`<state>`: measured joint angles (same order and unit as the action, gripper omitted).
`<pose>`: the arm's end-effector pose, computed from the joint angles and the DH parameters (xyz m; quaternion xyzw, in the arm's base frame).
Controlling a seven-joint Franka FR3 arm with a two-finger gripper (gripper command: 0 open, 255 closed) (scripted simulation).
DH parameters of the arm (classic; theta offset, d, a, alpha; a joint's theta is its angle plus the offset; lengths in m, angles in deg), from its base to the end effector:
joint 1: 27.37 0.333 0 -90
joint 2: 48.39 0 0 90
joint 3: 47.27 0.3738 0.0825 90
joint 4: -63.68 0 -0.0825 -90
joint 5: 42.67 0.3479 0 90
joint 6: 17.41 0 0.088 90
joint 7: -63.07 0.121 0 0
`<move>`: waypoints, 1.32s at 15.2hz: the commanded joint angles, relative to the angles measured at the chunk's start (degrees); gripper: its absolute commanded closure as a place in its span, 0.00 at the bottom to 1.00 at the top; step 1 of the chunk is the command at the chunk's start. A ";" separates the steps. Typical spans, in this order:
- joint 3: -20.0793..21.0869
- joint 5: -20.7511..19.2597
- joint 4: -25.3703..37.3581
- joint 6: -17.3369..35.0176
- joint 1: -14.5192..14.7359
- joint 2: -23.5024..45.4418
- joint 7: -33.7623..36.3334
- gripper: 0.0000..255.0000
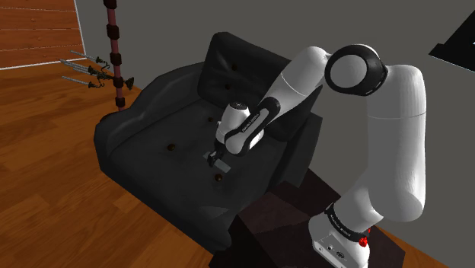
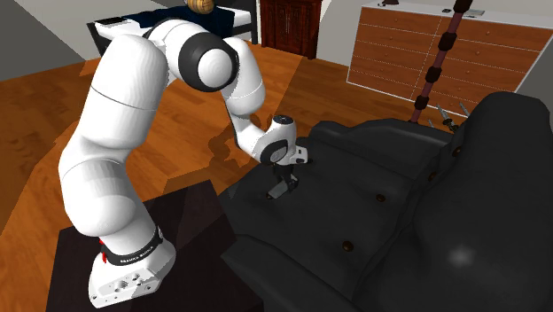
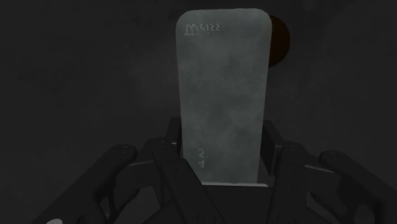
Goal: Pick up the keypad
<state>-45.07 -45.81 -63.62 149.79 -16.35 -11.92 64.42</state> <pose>0.5445 0.1310 0.1584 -0.9916 -0.1256 -0.0296 0.0082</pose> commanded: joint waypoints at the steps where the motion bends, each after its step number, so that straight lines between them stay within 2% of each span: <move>1: 0.12 -0.02 0.07 0.13 0.10 0.31 -0.01 1.00; 8: 0.12 0.00 0.05 0.09 0.11 0.26 -0.01 1.00; 20: 1.11 0.64 -3.15 -6.42 -0.71 -9.45 -0.46 1.00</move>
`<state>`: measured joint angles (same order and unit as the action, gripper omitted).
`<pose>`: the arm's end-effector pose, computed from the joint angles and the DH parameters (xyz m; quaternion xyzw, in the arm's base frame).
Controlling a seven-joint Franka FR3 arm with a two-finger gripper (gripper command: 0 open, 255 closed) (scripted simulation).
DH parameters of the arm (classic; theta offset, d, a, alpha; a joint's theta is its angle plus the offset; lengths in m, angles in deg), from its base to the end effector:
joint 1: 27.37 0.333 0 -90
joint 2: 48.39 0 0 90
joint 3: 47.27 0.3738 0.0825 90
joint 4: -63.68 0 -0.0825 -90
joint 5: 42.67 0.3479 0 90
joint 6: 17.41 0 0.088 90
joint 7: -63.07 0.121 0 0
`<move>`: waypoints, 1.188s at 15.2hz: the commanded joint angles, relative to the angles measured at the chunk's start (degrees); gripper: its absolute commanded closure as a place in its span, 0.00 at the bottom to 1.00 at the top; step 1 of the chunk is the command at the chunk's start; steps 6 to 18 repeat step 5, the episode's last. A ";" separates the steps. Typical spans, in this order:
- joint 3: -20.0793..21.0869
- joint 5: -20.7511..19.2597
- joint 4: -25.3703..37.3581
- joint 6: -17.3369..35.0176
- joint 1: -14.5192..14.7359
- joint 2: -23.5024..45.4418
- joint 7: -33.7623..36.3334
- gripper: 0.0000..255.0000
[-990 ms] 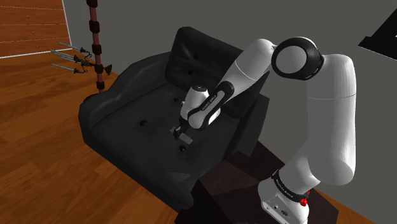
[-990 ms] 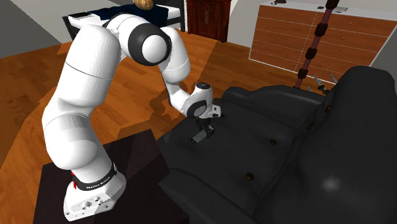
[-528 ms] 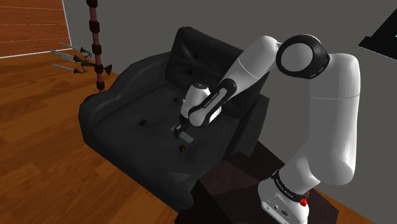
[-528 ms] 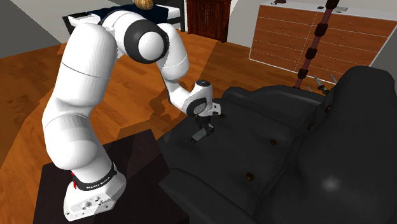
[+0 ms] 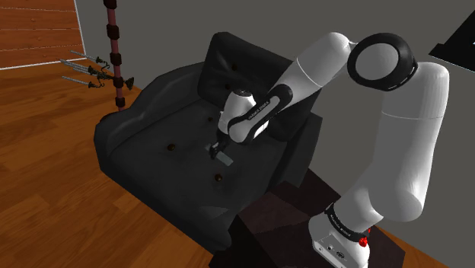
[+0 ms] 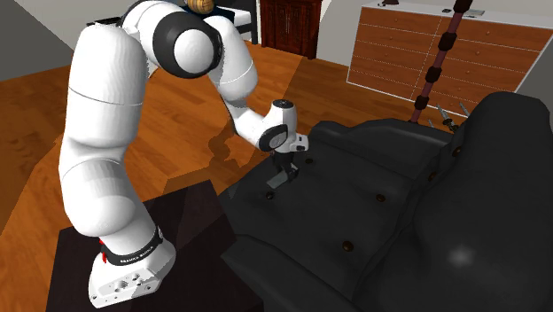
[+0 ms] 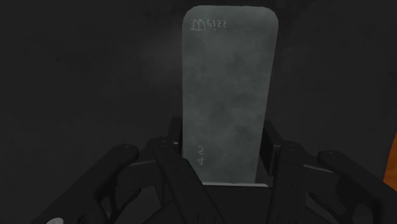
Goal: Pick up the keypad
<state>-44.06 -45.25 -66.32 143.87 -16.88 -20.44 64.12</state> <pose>0.5341 0.1317 0.2178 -0.9914 -0.1274 -0.0288 0.0089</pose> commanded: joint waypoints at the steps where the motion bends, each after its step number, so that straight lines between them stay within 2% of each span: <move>1: 0.18 0.16 -0.63 -1.09 -0.24 -1.71 -0.20 1.00; 4: 0.36 0.33 -1.00 -2.39 -0.38 -3.37 -0.32 1.00; 18: 0.36 0.33 -0.99 -2.40 -0.38 -3.37 -0.32 1.00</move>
